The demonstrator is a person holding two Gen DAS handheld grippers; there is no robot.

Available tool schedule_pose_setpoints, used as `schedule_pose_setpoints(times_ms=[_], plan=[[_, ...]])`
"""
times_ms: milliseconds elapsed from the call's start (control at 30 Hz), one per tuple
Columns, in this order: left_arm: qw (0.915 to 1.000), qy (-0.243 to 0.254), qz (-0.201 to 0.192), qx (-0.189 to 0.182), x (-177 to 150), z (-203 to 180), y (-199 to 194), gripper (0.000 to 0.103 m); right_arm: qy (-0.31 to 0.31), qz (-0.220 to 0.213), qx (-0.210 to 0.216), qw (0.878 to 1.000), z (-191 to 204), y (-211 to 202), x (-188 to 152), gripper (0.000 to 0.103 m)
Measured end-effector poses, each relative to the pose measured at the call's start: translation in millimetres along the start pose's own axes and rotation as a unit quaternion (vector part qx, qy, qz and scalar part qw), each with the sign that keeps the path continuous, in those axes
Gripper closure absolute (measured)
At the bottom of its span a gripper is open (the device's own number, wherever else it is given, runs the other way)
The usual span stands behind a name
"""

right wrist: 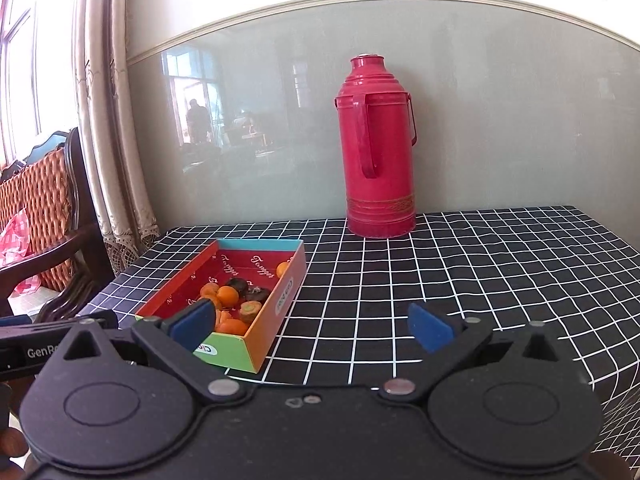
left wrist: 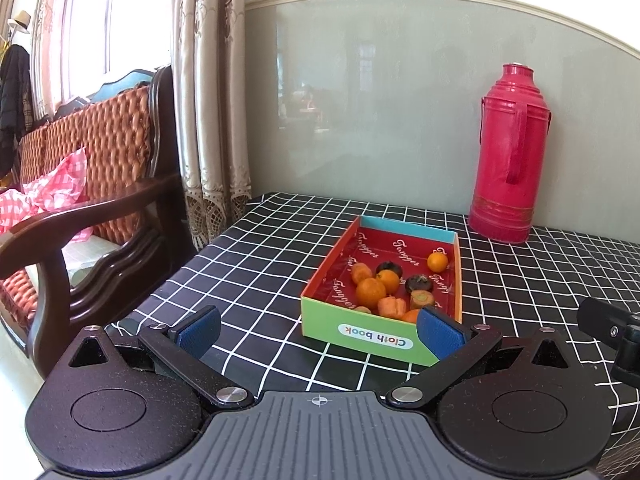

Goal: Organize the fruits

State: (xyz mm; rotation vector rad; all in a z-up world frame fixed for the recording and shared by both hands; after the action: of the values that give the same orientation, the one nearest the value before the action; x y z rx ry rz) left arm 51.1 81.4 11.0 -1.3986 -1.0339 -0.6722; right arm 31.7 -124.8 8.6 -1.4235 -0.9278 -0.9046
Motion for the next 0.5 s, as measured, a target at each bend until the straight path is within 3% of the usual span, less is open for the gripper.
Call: schedule_pose_setpoints(times_ms=[500], plan=[[1.0,0.005,-0.002,0.0,-1.9,-2.9,0.4,0.0,-0.001,0.0,0.001,1.0,1.7,-1.1,0.1,0.006]])
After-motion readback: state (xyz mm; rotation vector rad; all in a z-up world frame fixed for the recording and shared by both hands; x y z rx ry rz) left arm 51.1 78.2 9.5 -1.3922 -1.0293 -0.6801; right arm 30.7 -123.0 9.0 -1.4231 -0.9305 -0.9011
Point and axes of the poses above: each gripper's, at about its wrist camera, not at the fingertips, and y roughly the way its jaws point, z to its left, x to its top, the point moved 5 cm from there along y, roughly the way its jaws point, and after that the axes turned 10 degrees about -y, right-handed, at the moved point
